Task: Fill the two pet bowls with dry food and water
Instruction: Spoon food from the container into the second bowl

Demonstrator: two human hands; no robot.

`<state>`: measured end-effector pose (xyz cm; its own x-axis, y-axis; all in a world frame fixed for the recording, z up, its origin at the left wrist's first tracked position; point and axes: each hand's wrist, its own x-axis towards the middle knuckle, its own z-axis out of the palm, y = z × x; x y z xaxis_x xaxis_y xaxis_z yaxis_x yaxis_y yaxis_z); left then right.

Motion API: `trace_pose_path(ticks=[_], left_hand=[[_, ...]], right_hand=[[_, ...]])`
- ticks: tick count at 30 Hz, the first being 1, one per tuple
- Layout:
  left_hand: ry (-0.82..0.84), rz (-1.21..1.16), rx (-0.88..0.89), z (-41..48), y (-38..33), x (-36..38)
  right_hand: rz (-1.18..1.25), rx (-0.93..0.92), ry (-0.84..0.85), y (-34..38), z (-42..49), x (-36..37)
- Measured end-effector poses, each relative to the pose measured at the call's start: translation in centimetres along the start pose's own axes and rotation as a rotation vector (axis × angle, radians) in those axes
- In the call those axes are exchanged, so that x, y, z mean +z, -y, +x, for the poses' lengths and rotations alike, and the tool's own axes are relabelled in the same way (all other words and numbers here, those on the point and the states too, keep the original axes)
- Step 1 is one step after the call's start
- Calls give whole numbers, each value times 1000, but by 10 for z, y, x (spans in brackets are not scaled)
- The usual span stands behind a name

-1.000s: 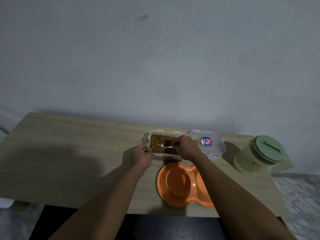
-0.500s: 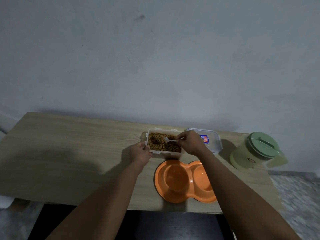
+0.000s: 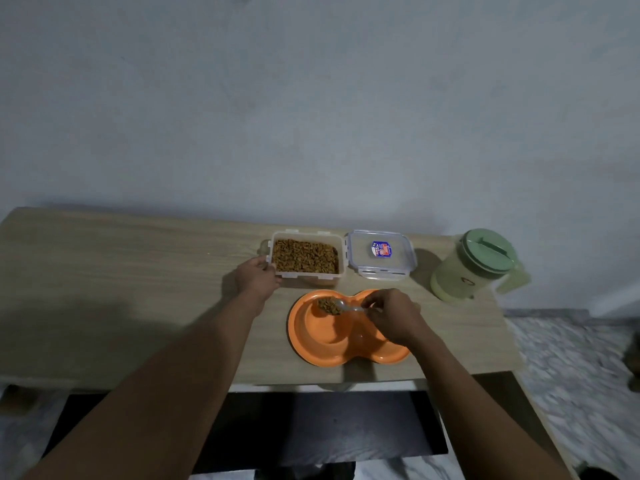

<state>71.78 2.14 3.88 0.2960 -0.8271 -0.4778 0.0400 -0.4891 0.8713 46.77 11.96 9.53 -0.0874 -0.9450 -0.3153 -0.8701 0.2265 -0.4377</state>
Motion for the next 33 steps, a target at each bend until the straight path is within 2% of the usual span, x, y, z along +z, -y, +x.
trace_pose_path(ticks=[7,10,13,15,18,22,26,33], left_hand=[[4,6,-5,0,5,-1],[4,-4,-12,-1,5,-1],[16,-13,-22,-3,5,0],[19,-12,-27,-4,4,0],[20,-4,-36,-5,2,-2],[19,-19,-38,-6,0,-4],[19,-8,-35,-6,1,-4],[23,-1,-27,-9,-1,-7]], right_hand=[[-388,-187,-313,-15,-23,24],[-349,-250,-451,-15,-23,23],[-235,-237,-519,-2,-15,16],[-182,-215,-518,14,-2,13],[-181,-161,-428,37,21,9],[-258,-64,-328,58,46,-2],[-303,-54,-308,69,61,3],[-121,-8,-227,83,76,23]])
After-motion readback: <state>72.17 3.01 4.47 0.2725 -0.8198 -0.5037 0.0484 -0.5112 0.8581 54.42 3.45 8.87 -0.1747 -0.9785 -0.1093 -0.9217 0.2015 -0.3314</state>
